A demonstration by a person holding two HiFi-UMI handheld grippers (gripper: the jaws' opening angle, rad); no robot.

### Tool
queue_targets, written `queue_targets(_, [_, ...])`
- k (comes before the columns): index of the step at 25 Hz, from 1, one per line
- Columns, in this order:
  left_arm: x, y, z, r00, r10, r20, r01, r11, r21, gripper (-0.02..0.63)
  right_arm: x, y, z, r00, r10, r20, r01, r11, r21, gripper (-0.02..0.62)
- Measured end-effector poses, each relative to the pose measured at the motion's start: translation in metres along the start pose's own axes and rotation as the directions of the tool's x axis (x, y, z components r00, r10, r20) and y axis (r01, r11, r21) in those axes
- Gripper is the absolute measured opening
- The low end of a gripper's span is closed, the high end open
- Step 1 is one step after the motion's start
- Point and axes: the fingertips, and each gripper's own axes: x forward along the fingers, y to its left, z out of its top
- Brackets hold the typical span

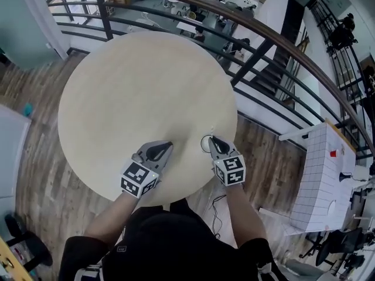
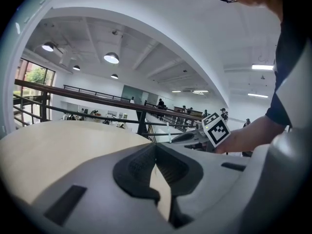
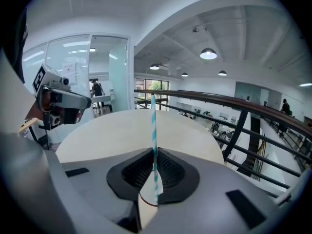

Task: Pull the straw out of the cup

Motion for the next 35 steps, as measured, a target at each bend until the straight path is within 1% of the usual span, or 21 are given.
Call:
queue_targets(5, [-0.020,-0.019,0.017,0.999,-0.027,0.022,0.027,1.000,0.012,0.008,-0.040,0.006,0.026,0.997,-0.044,0.067,0.042,0.999,0.028,0.038])
queue_targets(12, [-0.030,-0.056,0.028,0.989,-0.141,0.033,0.139,0.988,0.060,0.008,-0.087,0.030,0.039,0.987,-0.080,0.138,0.066,0.992,0.104,0.038])
queue_targets(15, [-0.033,-0.066,0.032,0.986,-0.166,0.032,0.163,0.983,0.079,0.008,-0.105,0.042,0.046,0.980,-0.077,0.181,0.053,0.990,0.131,0.038])
queue_targets(18, [-0.037,-0.074,0.040,0.985,-0.164,0.042,0.161,0.984,0.075,0.008,-0.128,0.054,0.058,0.970,-0.050,0.236,0.014,0.988,0.154,0.038])
queue_targets(20, [-0.040,-0.080,0.045,0.987,-0.156,0.049,0.152,0.986,0.072,0.008,-0.146,0.060,0.069,0.959,-0.026,0.283,-0.021,0.986,0.164,0.038])
queue_targets(23, [-0.035,-0.092,0.051,0.988,-0.144,0.060,0.139,0.987,0.079,0.008,-0.175,0.064,0.081,0.939,0.017,0.344,-0.072,0.986,0.148,0.038])
queue_targets(25, [-0.029,-0.103,0.054,0.988,-0.138,0.066,0.132,0.987,0.090,0.008,-0.194,0.062,0.084,0.928,0.035,0.371,-0.089,0.987,0.130,0.038])
queue_targets(28, [-0.028,-0.121,0.060,0.987,-0.140,0.074,0.132,0.986,0.106,0.008,-0.223,0.057,0.090,0.911,0.037,0.412,-0.099,0.986,0.131,0.038])
queue_targets(30, [-0.030,-0.132,0.067,0.987,-0.144,0.076,0.133,0.982,0.131,0.008,-0.239,0.055,0.094,0.898,0.027,0.438,-0.100,0.985,0.143,0.038])
queue_targets(35, [-0.038,-0.155,0.085,0.985,-0.154,0.082,0.136,0.973,0.185,0.008,-0.269,0.052,0.097,0.884,0.018,0.467,-0.110,0.979,0.170,0.038])
